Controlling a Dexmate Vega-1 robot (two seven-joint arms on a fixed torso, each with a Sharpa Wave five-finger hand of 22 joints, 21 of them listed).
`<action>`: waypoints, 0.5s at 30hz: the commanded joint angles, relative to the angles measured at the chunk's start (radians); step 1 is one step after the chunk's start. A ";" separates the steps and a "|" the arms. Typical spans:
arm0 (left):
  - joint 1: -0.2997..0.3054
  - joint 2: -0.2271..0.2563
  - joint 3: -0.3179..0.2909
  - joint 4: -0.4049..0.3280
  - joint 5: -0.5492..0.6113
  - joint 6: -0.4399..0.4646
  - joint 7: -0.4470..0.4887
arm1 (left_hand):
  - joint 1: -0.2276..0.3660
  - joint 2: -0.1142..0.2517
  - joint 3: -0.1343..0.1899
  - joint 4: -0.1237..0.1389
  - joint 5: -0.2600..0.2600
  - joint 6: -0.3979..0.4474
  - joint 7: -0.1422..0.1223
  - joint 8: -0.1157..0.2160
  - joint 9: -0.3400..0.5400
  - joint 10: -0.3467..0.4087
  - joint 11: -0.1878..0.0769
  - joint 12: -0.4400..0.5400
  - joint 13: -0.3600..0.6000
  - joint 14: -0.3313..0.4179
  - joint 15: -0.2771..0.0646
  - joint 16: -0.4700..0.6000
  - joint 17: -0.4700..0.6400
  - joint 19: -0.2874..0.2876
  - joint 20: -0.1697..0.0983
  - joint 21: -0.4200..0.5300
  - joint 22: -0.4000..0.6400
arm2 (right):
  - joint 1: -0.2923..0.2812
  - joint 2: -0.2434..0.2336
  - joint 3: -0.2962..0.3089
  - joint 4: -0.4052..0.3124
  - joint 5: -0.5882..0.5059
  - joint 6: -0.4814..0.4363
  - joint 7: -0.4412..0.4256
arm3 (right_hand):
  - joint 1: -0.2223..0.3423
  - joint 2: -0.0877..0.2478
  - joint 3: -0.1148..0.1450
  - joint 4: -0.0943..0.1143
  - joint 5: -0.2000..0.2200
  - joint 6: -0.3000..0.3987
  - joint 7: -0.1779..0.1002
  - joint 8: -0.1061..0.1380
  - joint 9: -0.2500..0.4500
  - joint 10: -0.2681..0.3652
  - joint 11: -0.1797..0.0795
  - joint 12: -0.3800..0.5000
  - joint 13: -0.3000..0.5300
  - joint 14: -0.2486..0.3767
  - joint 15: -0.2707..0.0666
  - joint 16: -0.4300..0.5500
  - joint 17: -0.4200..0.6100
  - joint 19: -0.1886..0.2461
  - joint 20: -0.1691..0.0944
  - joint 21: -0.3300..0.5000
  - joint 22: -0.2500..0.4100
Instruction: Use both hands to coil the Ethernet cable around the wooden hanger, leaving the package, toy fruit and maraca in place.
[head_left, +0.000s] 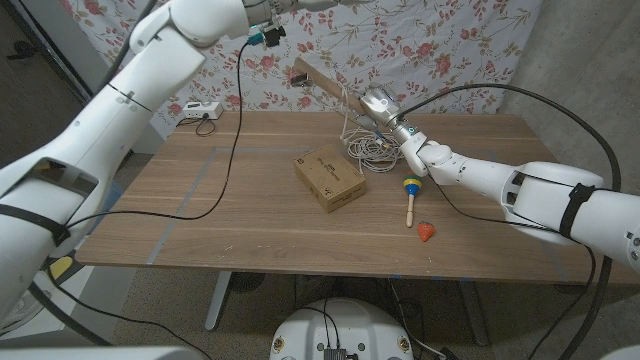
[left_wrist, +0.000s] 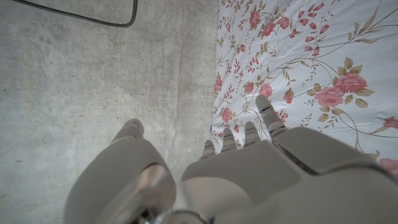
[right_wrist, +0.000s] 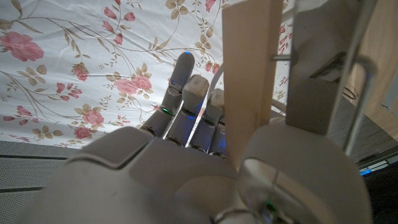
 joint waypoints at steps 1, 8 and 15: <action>0.128 0.003 -0.072 -0.008 -0.132 -0.019 0.128 | -0.021 0.005 -0.006 0.006 0.004 -0.027 -0.011 0.000 0.000 0.004 0.006 0.001 0.002 0.009 0.004 0.001 0.001 -0.300 0.003 -0.002 0.004 | -0.047 -0.145 0.073 -0.267 -0.163 -0.075 0.154 | 0.046 0.104 0.001 0.001 0.004 0.000 -0.002 0.009 -0.001 -0.003 0.002 -0.003 -0.010 0.002 -0.088 -0.002 0.001 -0.005 -0.119 -0.002 0.002; 0.160 0.010 -0.086 -0.002 -0.197 -0.017 0.139 | -0.032 0.008 -0.010 0.012 0.004 -0.032 -0.011 0.002 -0.001 0.014 0.011 0.005 0.000 0.018 0.003 0.004 0.001 -0.290 0.003 -0.002 0.004 | -0.051 -0.182 0.096 -0.328 -0.268 -0.076 0.213 | 0.048 0.104 0.003 -0.002 0.005 0.010 0.003 0.014 -0.006 -0.017 0.003 -0.012 -0.018 -0.001 -0.088 -0.003 0.001 -0.010 -0.120 -0.004 0.001; 0.182 0.025 -0.095 -0.003 -0.223 -0.027 0.150 | -0.040 0.009 -0.014 0.015 0.004 -0.036 -0.011 0.002 -0.001 0.017 0.017 0.005 -0.002 0.016 -0.001 0.002 0.000 -0.286 0.003 -0.004 0.005 | -0.035 -0.241 0.099 -0.415 -0.374 -0.004 0.332 | 0.050 0.096 0.005 -0.007 0.009 0.028 0.006 0.020 -0.025 -0.022 0.006 -0.098 -0.112 -0.032 -0.088 -0.008 0.000 -0.027 -0.124 -0.017 -0.004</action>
